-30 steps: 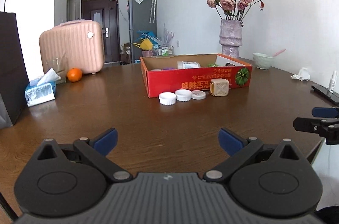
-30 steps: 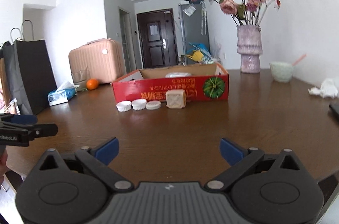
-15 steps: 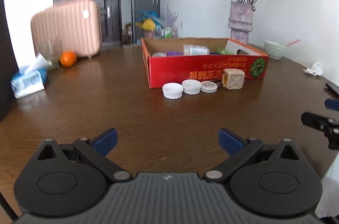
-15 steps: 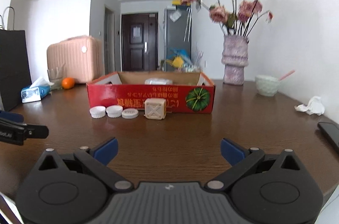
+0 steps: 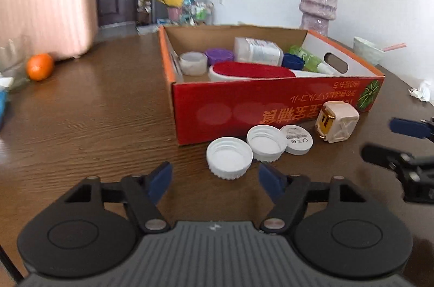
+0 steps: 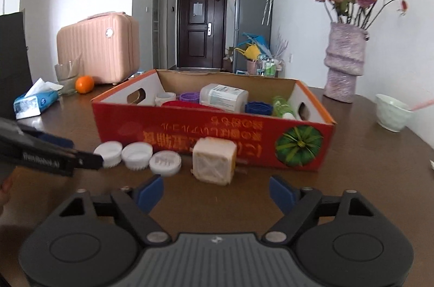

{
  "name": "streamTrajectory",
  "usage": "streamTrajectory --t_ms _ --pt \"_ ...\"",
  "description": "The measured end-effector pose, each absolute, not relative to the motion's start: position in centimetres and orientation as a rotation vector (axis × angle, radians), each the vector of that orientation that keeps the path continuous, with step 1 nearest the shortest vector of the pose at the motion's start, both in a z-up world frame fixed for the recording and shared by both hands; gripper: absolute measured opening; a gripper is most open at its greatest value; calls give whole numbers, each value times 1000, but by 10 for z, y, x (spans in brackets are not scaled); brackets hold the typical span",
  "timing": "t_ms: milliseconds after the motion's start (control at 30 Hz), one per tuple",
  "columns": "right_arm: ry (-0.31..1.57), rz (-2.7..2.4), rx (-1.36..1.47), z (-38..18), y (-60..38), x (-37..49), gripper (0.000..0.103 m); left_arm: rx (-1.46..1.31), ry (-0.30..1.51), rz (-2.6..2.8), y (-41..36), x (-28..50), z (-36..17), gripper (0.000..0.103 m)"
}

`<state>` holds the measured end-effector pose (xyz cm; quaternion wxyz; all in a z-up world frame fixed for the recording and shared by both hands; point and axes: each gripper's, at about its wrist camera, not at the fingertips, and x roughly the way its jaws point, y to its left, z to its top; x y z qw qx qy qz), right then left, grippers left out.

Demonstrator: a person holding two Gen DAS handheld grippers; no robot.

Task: Organize rigid objects
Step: 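Grasp a white bottle cap with the left gripper while the right grasps the plug adapter, then carry the cap and adapter into the box and open both grippers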

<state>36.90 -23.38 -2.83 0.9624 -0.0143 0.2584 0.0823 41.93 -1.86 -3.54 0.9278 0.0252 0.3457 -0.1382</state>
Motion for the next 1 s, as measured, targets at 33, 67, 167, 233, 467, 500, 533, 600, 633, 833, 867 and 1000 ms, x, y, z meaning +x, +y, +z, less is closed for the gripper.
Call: streamTrajectory --t_ms 33,67,167,233,467,500,533,600,633,833,867,1000 --pt "528 169 -19 -28 -234 376 79 42 710 -289 -19 424 -37 66" --pt "532 175 -7 -29 -234 385 77 38 713 -292 -19 428 -38 62" --pt "550 191 18 -31 -232 405 70 40 701 -295 -19 434 -41 56" --pt "552 197 23 -33 -230 413 68 59 683 -298 -21 433 -42 49" --pt "556 183 -12 -35 -224 431 55 89 657 -298 -22 432 -44 41" --pt "569 180 -4 -37 -225 432 47 91 653 -298 -22 431 -44 41" --pt "576 180 11 -38 -227 433 47 93 651 -299 -22 430 -45 41" --pt "577 178 39 -39 -230 432 46 93 649 -304 -22 429 -45 41" --pt "578 177 41 -39 -231 430 46 94 648 -305 -22 428 -45 41" --pt "579 161 21 -39 -238 392 46 88 641 -252 -19 415 -43 41" --pt "579 161 11 -38 -239 382 46 92 626 -238 -18 408 -41 41" --pt "566 156 -28 -38 -245 335 46 34 601 -198 -10 370 -32 41"
